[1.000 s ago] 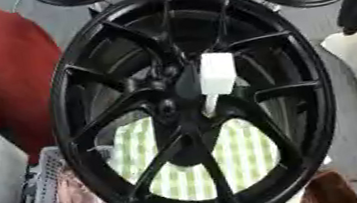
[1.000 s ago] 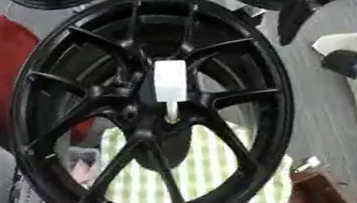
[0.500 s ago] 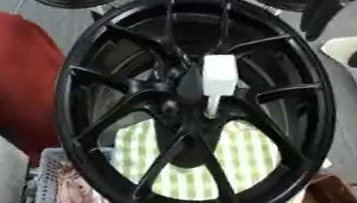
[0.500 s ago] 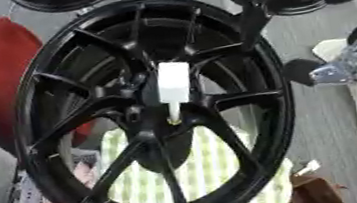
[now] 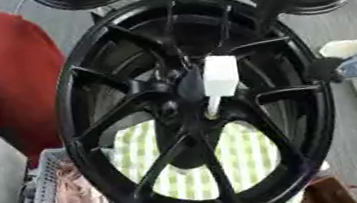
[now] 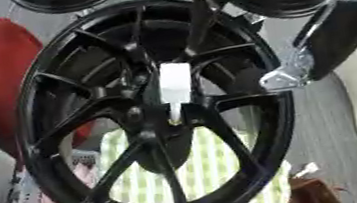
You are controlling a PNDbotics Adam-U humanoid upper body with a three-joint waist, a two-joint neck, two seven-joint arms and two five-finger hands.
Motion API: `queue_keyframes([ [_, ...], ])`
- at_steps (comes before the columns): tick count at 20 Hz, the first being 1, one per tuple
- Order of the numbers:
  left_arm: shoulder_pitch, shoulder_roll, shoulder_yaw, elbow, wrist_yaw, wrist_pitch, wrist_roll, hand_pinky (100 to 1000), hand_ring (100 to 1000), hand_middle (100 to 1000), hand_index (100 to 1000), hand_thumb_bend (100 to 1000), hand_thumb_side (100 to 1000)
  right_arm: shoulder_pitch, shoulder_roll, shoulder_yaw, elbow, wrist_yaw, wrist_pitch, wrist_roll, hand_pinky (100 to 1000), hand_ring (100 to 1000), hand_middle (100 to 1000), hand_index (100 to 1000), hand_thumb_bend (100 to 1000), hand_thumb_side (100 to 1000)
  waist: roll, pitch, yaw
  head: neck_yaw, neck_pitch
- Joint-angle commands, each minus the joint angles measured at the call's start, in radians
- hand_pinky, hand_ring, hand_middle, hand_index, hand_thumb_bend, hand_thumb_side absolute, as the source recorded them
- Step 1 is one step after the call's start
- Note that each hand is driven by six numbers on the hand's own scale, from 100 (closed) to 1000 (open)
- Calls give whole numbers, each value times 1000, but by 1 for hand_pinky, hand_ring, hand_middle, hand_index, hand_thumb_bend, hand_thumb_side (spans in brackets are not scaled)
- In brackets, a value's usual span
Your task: Pull the pin out of the wheel hub.
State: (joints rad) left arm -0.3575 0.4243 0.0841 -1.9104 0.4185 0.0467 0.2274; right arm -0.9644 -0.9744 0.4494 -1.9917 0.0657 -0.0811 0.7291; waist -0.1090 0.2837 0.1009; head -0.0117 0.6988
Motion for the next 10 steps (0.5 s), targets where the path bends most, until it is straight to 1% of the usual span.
queue_keyframes([
  [1,-5,21,6,-8,2,0,1,849,777,593,771,153,531,-28,4,11,-8,24,51,3,787,783,748,822,349,392,3,-24,0,-3,6],
  [3,-5,20,7,-7,2,0,3,849,777,593,771,153,531,-36,18,23,-8,45,87,9,788,788,754,835,389,398,1,-25,0,-4,8],
  [6,-5,19,8,-6,3,0,4,849,777,592,771,154,531,-50,41,38,-8,76,149,19,787,794,760,852,425,403,-1,-25,1,-6,13],
  [10,-6,18,8,-4,3,1,5,849,777,592,771,155,532,-63,72,61,-8,98,229,53,781,789,755,858,430,415,-6,-24,3,-8,19],
])
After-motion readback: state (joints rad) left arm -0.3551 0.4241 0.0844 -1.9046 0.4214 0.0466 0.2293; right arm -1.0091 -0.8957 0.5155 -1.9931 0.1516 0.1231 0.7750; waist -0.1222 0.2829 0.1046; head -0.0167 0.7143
